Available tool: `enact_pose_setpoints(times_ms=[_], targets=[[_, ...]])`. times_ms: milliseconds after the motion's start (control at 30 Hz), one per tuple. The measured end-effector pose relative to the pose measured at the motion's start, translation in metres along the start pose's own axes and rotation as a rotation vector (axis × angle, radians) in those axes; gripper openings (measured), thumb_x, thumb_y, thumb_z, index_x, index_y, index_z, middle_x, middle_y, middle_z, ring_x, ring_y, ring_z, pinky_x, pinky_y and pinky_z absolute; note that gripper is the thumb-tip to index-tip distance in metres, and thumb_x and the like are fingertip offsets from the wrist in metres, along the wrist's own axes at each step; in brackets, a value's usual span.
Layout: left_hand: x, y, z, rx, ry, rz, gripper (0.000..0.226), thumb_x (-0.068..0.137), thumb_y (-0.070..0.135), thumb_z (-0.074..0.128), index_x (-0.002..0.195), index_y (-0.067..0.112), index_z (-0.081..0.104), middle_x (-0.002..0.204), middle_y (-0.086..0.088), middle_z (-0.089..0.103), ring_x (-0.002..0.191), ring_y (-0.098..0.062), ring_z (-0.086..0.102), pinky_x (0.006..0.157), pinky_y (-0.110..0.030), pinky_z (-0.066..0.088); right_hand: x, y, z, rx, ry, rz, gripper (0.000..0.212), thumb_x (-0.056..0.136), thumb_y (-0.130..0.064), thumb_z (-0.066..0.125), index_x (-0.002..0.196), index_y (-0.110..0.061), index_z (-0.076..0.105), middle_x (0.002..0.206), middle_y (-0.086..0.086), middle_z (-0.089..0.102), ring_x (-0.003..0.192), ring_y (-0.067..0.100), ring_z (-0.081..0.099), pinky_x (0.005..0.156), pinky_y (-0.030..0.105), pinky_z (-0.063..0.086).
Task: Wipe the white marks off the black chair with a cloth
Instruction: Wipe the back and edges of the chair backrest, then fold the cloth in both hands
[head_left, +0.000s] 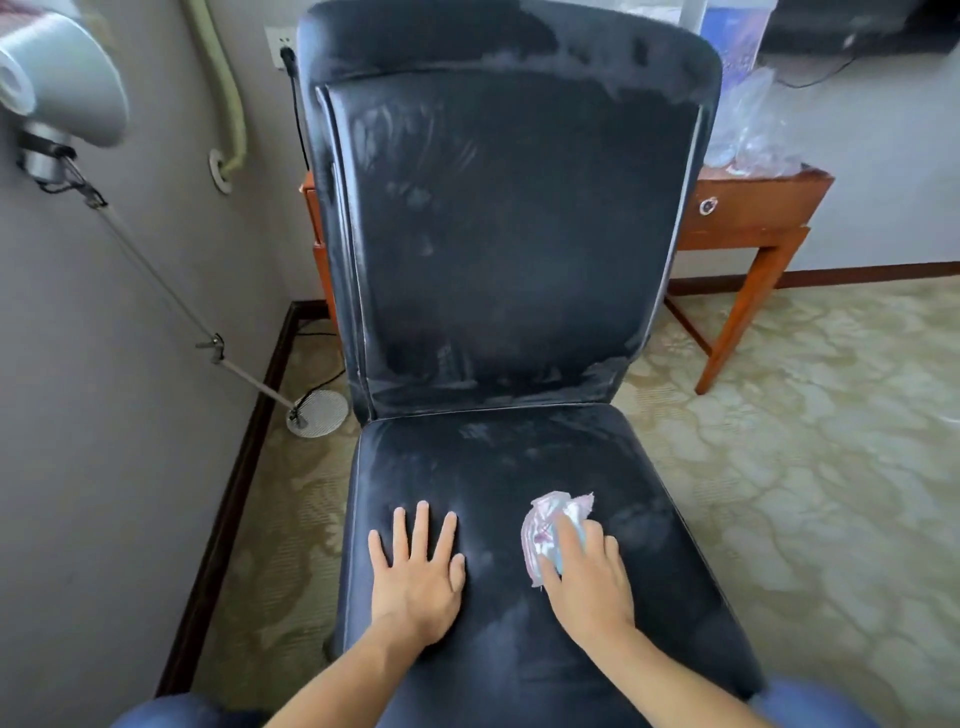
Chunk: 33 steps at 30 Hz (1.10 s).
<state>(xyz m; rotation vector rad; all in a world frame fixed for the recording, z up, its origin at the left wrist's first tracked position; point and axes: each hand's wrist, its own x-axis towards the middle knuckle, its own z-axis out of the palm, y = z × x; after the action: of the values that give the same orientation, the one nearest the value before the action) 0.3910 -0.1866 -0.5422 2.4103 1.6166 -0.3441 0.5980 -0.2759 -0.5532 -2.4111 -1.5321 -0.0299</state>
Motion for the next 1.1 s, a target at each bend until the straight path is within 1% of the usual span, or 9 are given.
enact_pose_setpoints(times_ms=[67,200,267,400,567,700,800,933,1100], targets=[[-0.03,0.002,0.01,0.011,-0.031,0.031,0.086,0.086,0.066,-0.01,0.166,0.038,0.002,0.175,-0.006,-0.007,0.16,-0.036,-0.013,0.119,-0.061,-0.011,-0.026,-0.005,-0.008,-0.013,0.005,-0.049,0.056,0.072,-0.036,0.084,0.123,-0.024,0.064,0.092,0.002,0.054,0.069,0.025,0.053,0.063,0.036,0.054],[-0.069,-0.002,0.049,0.075,0.092,0.105,0.071,0.087,0.069,0.047,0.138,0.026,0.069,0.148,-0.013,0.06,0.138,-0.041,0.054,0.107,-0.061,0.027,-0.074,-0.012,-0.03,-0.051,-0.059,-0.073,0.057,0.067,-0.046,0.085,0.118,-0.029,0.066,0.092,-0.002,0.056,0.07,0.02,0.056,0.056,0.03,0.05],[-0.096,0.008,0.042,0.11,0.05,0.119,0.068,0.09,0.065,0.045,0.143,0.026,0.065,0.153,-0.013,0.055,0.137,-0.043,0.056,0.11,-0.062,0.034,-0.094,-0.014,-0.039,-0.04,-0.15,-0.067,0.051,0.085,-0.046,0.069,0.133,-0.035,0.054,0.114,-0.003,0.054,0.093,0.019,0.057,0.071,0.028,0.048],[-0.124,0.022,0.016,-0.03,-0.007,0.223,0.069,0.106,0.04,0.038,0.167,0.022,0.011,0.176,-0.004,0.007,0.159,-0.041,0.006,0.128,-0.051,0.013,-0.119,-0.012,-0.062,0.14,-0.352,-0.053,0.047,0.093,-0.039,0.058,0.14,-0.041,0.05,0.126,-0.005,0.05,0.112,0.021,0.054,0.087,0.031,0.048],[-0.12,0.031,-0.012,-0.535,-0.021,0.474,0.105,0.091,0.027,0.073,0.165,0.044,0.0,0.166,0.016,0.024,0.148,-0.011,0.037,0.116,-0.03,0.041,-0.109,-0.03,-0.093,0.67,-0.398,0.048,0.048,0.082,-0.038,0.071,0.13,-0.037,0.065,0.117,-0.014,0.066,0.105,0.007,0.064,0.09,0.03,0.054],[-0.076,0.023,-0.065,-0.821,0.044,0.505,0.108,0.081,0.021,0.084,0.162,0.047,0.017,0.141,0.016,0.053,0.124,-0.011,0.058,0.106,-0.033,0.051,-0.043,-0.066,-0.112,1.052,-0.379,0.127,0.037,0.094,-0.027,0.07,0.127,-0.042,0.063,0.113,-0.018,0.071,0.106,-0.001,0.067,0.091,0.022,0.053],[-0.045,0.008,-0.121,-0.963,0.065,0.467,0.099,0.081,0.016,0.084,0.158,0.043,0.027,0.136,0.015,0.06,0.122,-0.015,0.062,0.101,-0.035,0.055,0.022,-0.089,-0.137,1.215,-0.327,0.271,0.032,0.09,-0.02,0.076,0.118,-0.027,0.061,0.109,-0.008,0.07,0.097,0.006,0.07,0.082,0.025,0.056],[-0.044,-0.011,-0.199,-1.274,-0.141,0.35,0.078,0.083,0.004,0.08,0.145,0.035,0.044,0.125,-0.001,0.066,0.108,-0.016,0.068,0.095,-0.033,0.056,0.065,-0.126,-0.187,1.31,-0.445,0.431,0.035,0.074,-0.016,0.082,0.104,-0.016,0.065,0.101,0.003,0.072,0.085,0.014,0.073,0.065,0.029,0.056],[-0.096,-0.02,-0.305,-1.594,-0.341,-0.009,0.07,0.077,0.045,0.075,0.14,0.033,0.048,0.116,-0.002,0.071,0.097,-0.012,0.068,0.087,-0.03,0.048,0.09,-0.153,-0.299,1.25,-0.606,0.433,0.039,0.054,-0.004,0.069,0.093,-0.011,0.071,0.095,0.005,0.074,0.083,0.014,0.067,0.066,0.025,0.051]])
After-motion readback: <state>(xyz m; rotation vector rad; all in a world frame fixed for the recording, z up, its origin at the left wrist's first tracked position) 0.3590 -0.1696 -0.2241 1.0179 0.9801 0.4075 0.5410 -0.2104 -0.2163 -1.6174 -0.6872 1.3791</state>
